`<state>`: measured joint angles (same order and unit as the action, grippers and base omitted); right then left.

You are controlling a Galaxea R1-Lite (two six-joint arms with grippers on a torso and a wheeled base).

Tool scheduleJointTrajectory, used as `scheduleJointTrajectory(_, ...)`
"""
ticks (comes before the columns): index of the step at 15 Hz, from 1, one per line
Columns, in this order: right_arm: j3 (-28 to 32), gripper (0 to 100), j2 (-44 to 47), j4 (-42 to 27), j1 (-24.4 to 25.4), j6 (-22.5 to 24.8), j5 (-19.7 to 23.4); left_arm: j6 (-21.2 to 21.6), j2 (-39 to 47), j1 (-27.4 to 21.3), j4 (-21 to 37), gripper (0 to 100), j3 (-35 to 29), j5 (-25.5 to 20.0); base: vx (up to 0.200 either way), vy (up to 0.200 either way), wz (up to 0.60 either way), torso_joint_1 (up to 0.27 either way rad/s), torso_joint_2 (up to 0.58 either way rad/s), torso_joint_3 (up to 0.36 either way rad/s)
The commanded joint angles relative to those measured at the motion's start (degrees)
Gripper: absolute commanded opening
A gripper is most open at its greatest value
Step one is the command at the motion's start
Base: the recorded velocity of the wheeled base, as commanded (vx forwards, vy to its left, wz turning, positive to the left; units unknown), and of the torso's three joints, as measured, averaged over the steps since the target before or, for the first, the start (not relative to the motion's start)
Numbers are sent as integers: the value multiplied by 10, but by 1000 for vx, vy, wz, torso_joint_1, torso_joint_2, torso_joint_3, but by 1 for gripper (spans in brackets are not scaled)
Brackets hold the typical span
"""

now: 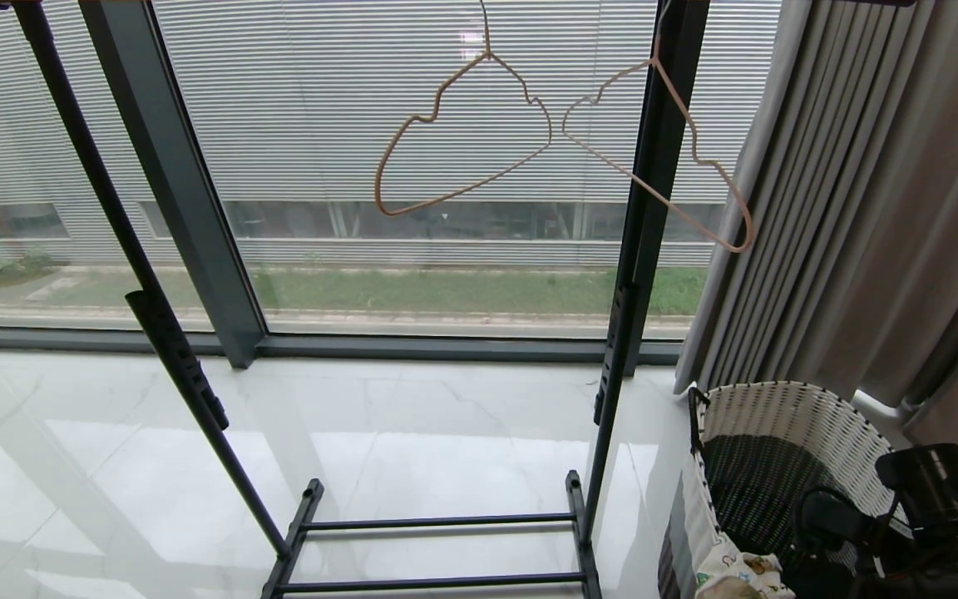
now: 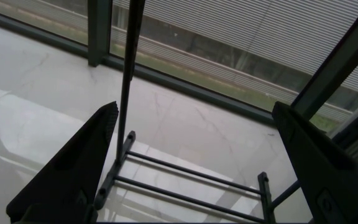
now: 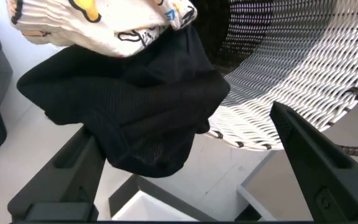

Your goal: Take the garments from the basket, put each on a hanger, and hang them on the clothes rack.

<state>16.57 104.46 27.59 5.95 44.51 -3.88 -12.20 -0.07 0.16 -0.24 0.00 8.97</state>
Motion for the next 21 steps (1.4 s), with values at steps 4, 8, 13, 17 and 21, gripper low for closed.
scheduleJointTrajectory(4, 0, 0, 14, 12, 0, 1, 0, 0, 1, 0, 0, 100, 0, 0, 0, 0, 0, 0, 0, 0)
scheduleJointTrajectory(8, 0, 0, -14, 11, -17, -2, 6, 1, 1, 0, 0, 100, 0, 0, 0, 0, 0, 0, 0, 0)
scheduleJointTrajectory(13, 38, 0, -161, -95, -44, 0, 26, 1, 1, 0, 0, 100, 0, 0, 0, 0, 0, 0, 0, 0)
scheduleJointTrajectory(17, 203, 0, -326, -420, -50, -1, 48, 1, 1, 0, 0, 100, 0, 0, 0, 0, 0, 0, 0, 0)
scheduleJointTrajectory(21, 353, 0, -436, -702, -39, 1, 47, 1, 1, 0, 0, 100, 0, 0, 0, 0, 0, 0, 0, 0)
